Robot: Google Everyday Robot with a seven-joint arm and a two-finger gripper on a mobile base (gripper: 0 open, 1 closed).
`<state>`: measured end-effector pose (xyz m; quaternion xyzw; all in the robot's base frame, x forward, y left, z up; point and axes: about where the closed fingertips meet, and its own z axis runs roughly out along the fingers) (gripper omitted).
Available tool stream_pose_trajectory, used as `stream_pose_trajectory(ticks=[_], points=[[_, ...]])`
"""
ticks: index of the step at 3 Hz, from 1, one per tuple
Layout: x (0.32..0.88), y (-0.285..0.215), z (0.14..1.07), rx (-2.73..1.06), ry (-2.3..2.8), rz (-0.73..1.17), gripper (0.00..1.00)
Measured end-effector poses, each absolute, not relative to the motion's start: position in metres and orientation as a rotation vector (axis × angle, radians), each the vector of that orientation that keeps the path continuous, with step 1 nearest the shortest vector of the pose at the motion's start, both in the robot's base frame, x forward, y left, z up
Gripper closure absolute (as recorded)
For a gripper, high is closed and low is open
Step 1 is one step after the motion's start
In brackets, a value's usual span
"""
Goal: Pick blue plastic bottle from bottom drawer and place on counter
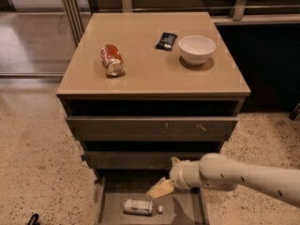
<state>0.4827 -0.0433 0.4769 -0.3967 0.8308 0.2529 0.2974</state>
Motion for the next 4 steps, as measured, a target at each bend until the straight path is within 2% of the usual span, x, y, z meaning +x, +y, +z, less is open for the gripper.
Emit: stream_pose_trajectory(ticks=[1,4], points=[[0.483,-0.043,0.477,-1.054,2.208,0.672,0.0],[0.465,-0.033,0.33,-0.914,2.426,0.717,0.0]])
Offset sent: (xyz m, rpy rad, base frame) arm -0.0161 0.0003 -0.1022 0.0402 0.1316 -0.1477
